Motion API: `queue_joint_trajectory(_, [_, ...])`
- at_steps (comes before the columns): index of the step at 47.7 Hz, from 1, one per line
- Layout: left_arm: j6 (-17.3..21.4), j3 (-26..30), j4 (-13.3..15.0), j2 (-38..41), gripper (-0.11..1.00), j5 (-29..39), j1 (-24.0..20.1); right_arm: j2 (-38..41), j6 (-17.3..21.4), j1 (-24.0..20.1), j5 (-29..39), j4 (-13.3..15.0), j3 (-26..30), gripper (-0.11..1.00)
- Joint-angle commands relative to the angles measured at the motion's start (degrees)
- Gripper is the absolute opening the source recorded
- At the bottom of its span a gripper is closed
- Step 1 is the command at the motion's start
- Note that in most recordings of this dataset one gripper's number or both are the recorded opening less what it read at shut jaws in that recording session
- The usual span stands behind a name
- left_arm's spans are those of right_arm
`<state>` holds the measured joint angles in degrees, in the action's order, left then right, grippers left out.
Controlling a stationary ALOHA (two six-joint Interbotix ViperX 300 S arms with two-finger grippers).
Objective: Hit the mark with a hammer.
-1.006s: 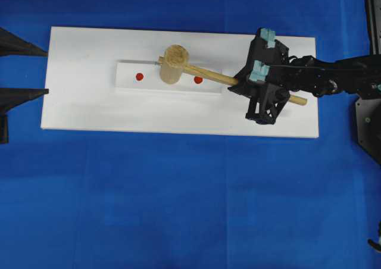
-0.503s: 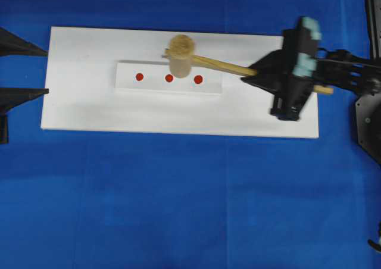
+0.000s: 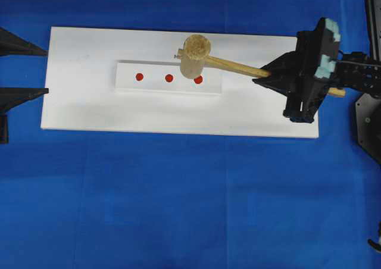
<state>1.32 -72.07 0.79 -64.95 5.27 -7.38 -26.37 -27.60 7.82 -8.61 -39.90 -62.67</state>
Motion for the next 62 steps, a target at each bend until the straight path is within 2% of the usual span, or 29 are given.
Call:
queue_joint_trajectory(1, [0.0,0.53,0.0,0.79,0.81,-0.53,-0.18,0.0,-0.18,0.09,-0.53,0.09,0.88,0.02])
queue_joint_trajectory(8, [-0.09,0.53,0.0,0.79,0.81,-0.53,-0.18,2.2,-0.09,0.18,-0.18,0.0,-0.26,0.02])
queue_joint_trajectory(12, [-0.09,0.53,0.0,0.79,0.81,-0.62,-0.18,6.15,0.26,0.26,-0.09,-0.26,-0.97,0.02])
queue_joint_trajectory(22, [-0.18,0.53,0.09,0.79,0.81,-0.88,-0.18,10.11,0.09,0.26,1.85,-1.14,0.26,0.02])
queue_joint_trajectory(36, [-0.18,0.53,0.0,0.79,0.81,-0.88,-0.18,3.96,-0.26,0.18,1.93,-1.05,0.79,0.02])
queue_joint_trajectory(46, [-0.18,0.44,0.09,0.88,0.81,-0.79,-0.18,-3.6,-0.53,0.26,3.43,0.79,1.41,0.02])
queue_joint_trajectory(62, [-0.18,0.44,0.0,0.88,0.81,-0.88,-0.18,-2.64,-0.7,0.26,4.22,0.97,2.02,0.02])
